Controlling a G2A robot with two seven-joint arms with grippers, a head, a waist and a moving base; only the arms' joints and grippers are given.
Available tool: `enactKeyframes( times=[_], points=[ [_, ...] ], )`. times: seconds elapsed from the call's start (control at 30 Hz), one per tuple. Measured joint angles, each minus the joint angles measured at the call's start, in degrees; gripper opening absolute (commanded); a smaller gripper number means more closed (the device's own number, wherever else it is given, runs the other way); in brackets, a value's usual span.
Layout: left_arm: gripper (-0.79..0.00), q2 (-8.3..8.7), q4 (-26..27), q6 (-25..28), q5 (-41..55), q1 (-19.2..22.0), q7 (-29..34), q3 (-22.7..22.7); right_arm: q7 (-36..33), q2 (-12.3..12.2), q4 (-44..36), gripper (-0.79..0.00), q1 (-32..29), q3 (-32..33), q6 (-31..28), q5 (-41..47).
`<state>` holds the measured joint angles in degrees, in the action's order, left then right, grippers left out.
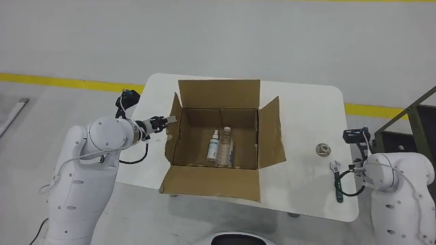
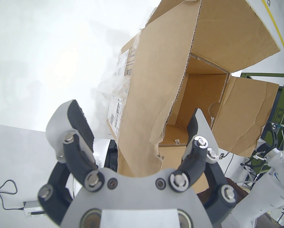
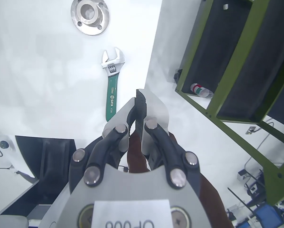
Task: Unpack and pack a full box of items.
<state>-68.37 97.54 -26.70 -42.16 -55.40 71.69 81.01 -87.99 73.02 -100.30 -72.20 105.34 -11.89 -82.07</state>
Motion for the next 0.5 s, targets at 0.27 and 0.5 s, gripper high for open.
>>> enactKeyframes(
  times=[0.27, 0.5],
  points=[
    [0.000, 0.00, 0.00, 0.00, 0.00, 0.00, 0.00, 0.00, -0.01, -1.15, 0.72, 0.000, -0.08, -0.16, 1.53, 3.19],
    [0.000, 0.00, 0.00, 0.00, 0.00, 0.00, 0.00, 0.00, -0.01, -1.16, 0.70, 0.000, -0.07, -0.19, 1.58, 3.11]
  ],
)
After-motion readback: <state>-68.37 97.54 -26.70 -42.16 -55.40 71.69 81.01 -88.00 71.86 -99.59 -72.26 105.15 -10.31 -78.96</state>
